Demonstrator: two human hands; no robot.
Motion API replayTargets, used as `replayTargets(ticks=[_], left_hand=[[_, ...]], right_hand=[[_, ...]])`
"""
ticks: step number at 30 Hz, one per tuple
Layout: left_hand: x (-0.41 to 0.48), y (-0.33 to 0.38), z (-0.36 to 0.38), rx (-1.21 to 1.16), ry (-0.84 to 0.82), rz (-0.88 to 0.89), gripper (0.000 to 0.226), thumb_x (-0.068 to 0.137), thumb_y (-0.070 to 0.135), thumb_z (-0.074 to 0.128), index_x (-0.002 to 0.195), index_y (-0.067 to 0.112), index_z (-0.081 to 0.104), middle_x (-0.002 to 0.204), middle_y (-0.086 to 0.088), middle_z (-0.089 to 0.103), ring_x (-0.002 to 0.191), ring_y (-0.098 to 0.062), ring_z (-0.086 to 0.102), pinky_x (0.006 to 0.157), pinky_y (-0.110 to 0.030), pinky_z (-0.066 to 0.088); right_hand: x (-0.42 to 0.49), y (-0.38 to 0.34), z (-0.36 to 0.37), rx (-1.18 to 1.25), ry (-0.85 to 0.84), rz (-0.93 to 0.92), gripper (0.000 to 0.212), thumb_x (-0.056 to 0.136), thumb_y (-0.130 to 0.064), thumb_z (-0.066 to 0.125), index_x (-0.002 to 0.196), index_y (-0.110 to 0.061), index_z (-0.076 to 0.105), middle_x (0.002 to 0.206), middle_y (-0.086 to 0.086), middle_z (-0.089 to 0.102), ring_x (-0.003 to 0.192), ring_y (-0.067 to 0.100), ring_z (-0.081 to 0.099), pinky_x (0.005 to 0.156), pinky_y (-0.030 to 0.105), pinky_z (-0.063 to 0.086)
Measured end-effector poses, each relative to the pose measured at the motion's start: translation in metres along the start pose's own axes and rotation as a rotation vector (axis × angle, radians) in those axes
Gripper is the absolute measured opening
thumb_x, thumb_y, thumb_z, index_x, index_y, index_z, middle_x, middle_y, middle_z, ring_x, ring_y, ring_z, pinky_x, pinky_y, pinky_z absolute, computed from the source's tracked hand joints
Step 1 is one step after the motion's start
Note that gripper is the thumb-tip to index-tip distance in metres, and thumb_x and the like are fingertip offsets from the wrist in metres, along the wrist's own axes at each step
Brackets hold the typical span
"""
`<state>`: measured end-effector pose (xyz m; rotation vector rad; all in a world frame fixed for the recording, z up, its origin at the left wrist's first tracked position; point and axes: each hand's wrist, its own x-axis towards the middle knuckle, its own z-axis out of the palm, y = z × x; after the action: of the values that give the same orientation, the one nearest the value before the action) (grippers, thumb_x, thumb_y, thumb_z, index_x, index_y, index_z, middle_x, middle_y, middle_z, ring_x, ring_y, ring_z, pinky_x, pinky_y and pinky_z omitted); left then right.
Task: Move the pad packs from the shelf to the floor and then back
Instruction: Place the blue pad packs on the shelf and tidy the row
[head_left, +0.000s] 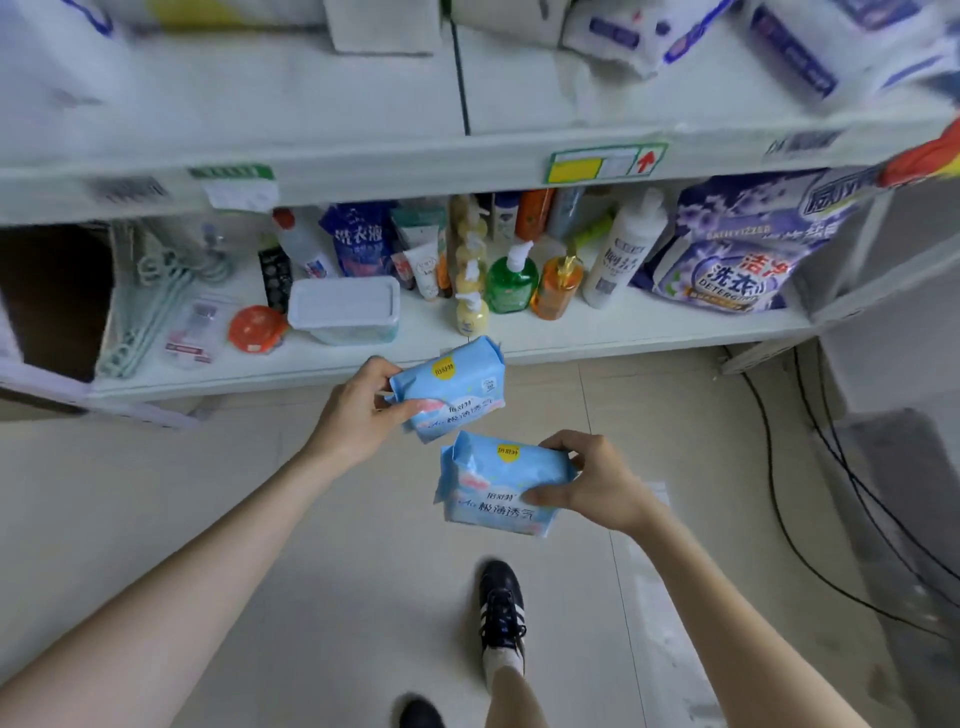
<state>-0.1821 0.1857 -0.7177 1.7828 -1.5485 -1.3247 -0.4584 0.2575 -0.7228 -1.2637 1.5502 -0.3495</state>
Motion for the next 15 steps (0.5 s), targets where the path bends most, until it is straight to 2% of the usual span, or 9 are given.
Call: replayTargets(ticks=[3, 6, 8, 11, 12, 15], left_hand=[[-0.044, 0.056, -0.043, -0.009, -0.012, 0.079, 0.062, 0.052, 0.06, 0.083, 0.088, 0.019, 0.053, 0.096, 0.001, 0.072, 0.088, -0.02, 0.071, 0.08, -0.051, 0.055], [-0.09, 0.106, -0.085, 0.012, -0.03, 0.153, 0.075, 0.043, 0.074, 0.077, 0.09, 0.019, 0.056, 0.098, 0.002, 0.073, 0.09, -0.019, 0.071, 0.082, -0.049, 0.055], [-0.117, 0.134, -0.109, 0.018, -0.033, 0.184, 0.076, 0.041, 0.075, 0.078, 0.091, 0.021, 0.057, 0.099, 0.003, 0.074, 0.091, -0.015, 0.071, 0.083, -0.043, 0.057], [-0.156, 0.174, -0.142, -0.004, -0.024, 0.234, 0.069, 0.047, 0.062, 0.084, 0.091, 0.016, 0.057, 0.092, 0.005, 0.074, 0.072, -0.001, 0.067, 0.06, -0.019, 0.052], [-0.168, 0.186, -0.152, -0.01, -0.015, 0.255, 0.064, 0.051, 0.055, 0.084, 0.091, 0.014, 0.057, 0.09, 0.005, 0.074, 0.07, 0.0, 0.066, 0.058, -0.016, 0.05], [-0.201, 0.222, -0.182, 0.038, 0.036, 0.307, 0.039, 0.071, 0.032, 0.081, 0.097, 0.012, 0.059, 0.101, 0.004, 0.074, 0.092, -0.006, 0.07, 0.077, -0.023, 0.057]], right_hand=[[-0.043, -0.054, -0.015, -0.02, 0.021, -0.085, 0.04, 0.057, -0.024, 0.091, 0.088, -0.027, 0.066, 0.082, -0.013, 0.065, 0.066, 0.004, 0.055, 0.059, 0.015, 0.046], [-0.087, -0.107, -0.03, -0.033, 0.045, -0.161, 0.039, 0.057, -0.025, 0.091, 0.086, -0.024, 0.067, 0.079, -0.012, 0.065, 0.066, 0.005, 0.054, 0.058, 0.014, 0.045], [-0.113, -0.139, -0.041, -0.05, 0.042, -0.213, 0.038, 0.056, -0.026, 0.091, 0.086, -0.022, 0.067, 0.08, -0.008, 0.065, 0.066, 0.006, 0.054, 0.058, 0.014, 0.045], [-0.152, -0.185, -0.057, -0.077, 0.018, -0.283, 0.039, 0.057, -0.026, 0.091, 0.087, -0.02, 0.068, 0.086, 0.002, 0.067, 0.067, 0.008, 0.054, 0.062, 0.022, 0.046], [-0.163, -0.2, -0.063, -0.098, 0.013, -0.311, 0.038, 0.057, -0.028, 0.091, 0.086, -0.02, 0.068, 0.085, 0.002, 0.066, 0.067, 0.008, 0.054, 0.064, 0.024, 0.045], [-0.197, -0.246, -0.082, -0.153, -0.01, -0.392, 0.033, 0.058, -0.03, 0.091, 0.079, -0.022, 0.067, 0.077, -0.006, 0.062, 0.064, 0.006, 0.053, 0.064, 0.025, 0.043]])
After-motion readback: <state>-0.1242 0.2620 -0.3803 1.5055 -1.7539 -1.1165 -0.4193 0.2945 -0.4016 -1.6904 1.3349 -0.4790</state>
